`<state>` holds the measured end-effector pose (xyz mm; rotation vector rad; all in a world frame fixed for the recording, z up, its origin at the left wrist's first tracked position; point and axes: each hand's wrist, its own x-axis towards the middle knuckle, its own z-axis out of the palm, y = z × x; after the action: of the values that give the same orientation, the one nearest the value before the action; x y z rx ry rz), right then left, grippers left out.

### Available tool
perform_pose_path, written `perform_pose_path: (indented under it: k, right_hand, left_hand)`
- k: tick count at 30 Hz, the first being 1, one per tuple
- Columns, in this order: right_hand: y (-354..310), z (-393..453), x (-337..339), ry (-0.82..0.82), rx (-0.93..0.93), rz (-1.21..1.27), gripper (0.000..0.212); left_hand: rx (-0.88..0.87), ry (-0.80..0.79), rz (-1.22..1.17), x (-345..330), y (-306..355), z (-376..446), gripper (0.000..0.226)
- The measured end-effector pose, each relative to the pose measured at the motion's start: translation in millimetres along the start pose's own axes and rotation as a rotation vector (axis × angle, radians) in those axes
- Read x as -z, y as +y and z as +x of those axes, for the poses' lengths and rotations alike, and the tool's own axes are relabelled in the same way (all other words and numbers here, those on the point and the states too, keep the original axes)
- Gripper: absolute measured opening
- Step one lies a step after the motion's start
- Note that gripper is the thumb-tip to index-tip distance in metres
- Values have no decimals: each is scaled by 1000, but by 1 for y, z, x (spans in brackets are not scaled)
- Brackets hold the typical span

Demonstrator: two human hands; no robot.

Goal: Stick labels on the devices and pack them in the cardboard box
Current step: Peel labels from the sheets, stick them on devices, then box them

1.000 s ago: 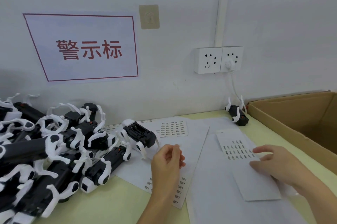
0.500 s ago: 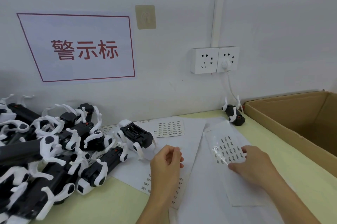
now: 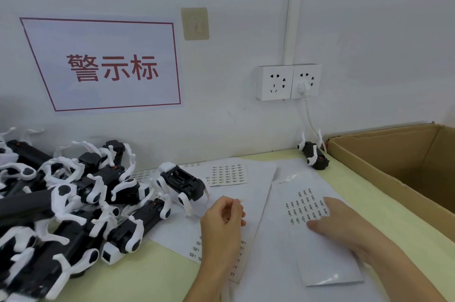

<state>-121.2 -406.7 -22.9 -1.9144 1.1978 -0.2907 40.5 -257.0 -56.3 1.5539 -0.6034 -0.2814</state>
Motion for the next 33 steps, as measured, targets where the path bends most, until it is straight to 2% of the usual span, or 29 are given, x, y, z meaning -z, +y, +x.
perform_pose_path:
  k: [4, 8, 11, 15, 17, 18, 20, 22, 24, 26, 27, 30, 33]
  right_hand:
    - [11, 10, 25, 130, -44, -42, 9]
    - [4, 34, 27, 103, -66, -92, 10]
    - [-11, 56, 23, 95, -5, -131, 16]
    - [-19, 81, 15, 9, 33, -333, 9]
    - [-18, 83, 12, 1, 4, -513, 22]
    - [-17, 80, 10, 38, 1, -618, 29]
    - [-13, 70, 4, 220, 61, -762, 37]
    - [-6, 56, -9, 336, 189, -773, 45]
    - [1, 44, -23, 203, 276, -784, 54]
    - [5, 40, -32, 54, 264, -794, 56]
    - [4, 41, -32, 36, 240, -791, 57]
    - [-7, 45, -26, 87, 204, -762, 54]
    - [-12, 39, -27, 178, 280, -708, 47]
  left_hand:
    - [-22, 54, -27, -1, -1, 0, 25]
    - [-47, 36, -25, -1, -1, -3, 26]
    - [-80, 15, 9, -2, -1, -4, 27]
    - [-107, 13, 18, -2, 0, -4, 27]
    - [-92, 17, 1, -1, 1, -4, 27]
    - [-86, 18, -6, -1, 1, -3, 27]
    - [-81, 17, -9, -1, 1, -3, 27]
    - [-84, 10, -6, -1, 1, -2, 27]
    - [-85, -3, -4, -1, 0, -2, 27]
    - [-81, -14, -3, -1, 0, -2, 27]
    - [-77, -18, -3, -2, 0, -3, 27]
    - [-69, -27, 2, -2, -1, -4, 27]
    - [-69, -37, 6, -1, -1, -4, 27]
